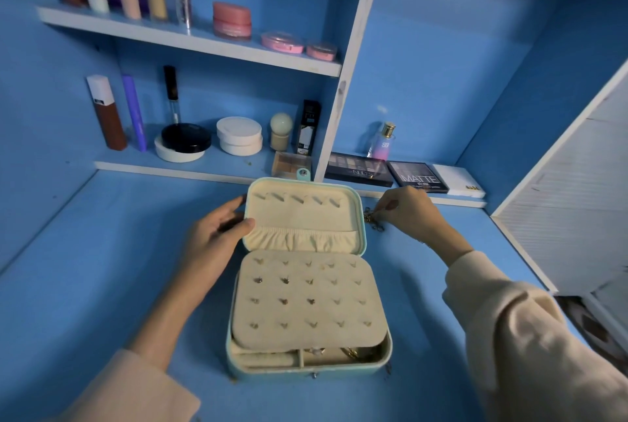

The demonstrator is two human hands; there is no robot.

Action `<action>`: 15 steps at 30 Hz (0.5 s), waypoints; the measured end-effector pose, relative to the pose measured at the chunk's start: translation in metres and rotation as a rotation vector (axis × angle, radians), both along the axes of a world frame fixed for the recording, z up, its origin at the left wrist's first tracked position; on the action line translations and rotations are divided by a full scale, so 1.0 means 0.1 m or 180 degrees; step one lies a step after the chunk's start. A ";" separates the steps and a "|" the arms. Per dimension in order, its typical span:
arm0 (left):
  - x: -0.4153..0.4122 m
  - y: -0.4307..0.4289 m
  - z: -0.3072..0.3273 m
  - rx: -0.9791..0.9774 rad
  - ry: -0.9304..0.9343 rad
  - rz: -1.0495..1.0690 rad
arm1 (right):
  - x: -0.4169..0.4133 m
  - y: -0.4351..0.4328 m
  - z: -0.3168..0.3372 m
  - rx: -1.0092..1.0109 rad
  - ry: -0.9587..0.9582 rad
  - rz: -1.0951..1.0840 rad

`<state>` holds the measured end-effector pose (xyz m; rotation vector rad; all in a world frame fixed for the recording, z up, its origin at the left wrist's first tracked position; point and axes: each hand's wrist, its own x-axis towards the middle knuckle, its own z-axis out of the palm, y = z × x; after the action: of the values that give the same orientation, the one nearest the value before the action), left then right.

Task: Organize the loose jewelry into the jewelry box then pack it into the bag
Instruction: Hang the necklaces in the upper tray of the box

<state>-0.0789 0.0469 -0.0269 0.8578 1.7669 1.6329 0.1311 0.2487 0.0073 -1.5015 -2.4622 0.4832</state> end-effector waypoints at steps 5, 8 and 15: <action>0.01 -0.01 0.01 0.0003 -0.0013 0.0013 | 0.04 -0.08 0.13 -0.0203 0.0739 -0.0082; 0.00 -0.01 0.01 -0.0003 0.0008 0.0028 | 0.08 -0.14 0.27 -0.0491 0.1517 -0.0223; 0.00 0.00 0.01 0.0031 -0.0035 0.0011 | 0.11 -0.29 0.62 -0.1144 0.2829 -0.0128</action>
<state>-0.0786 0.0469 -0.0264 0.8492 1.7552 1.6467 0.1417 0.2194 0.0691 -1.0717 -1.6889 1.3001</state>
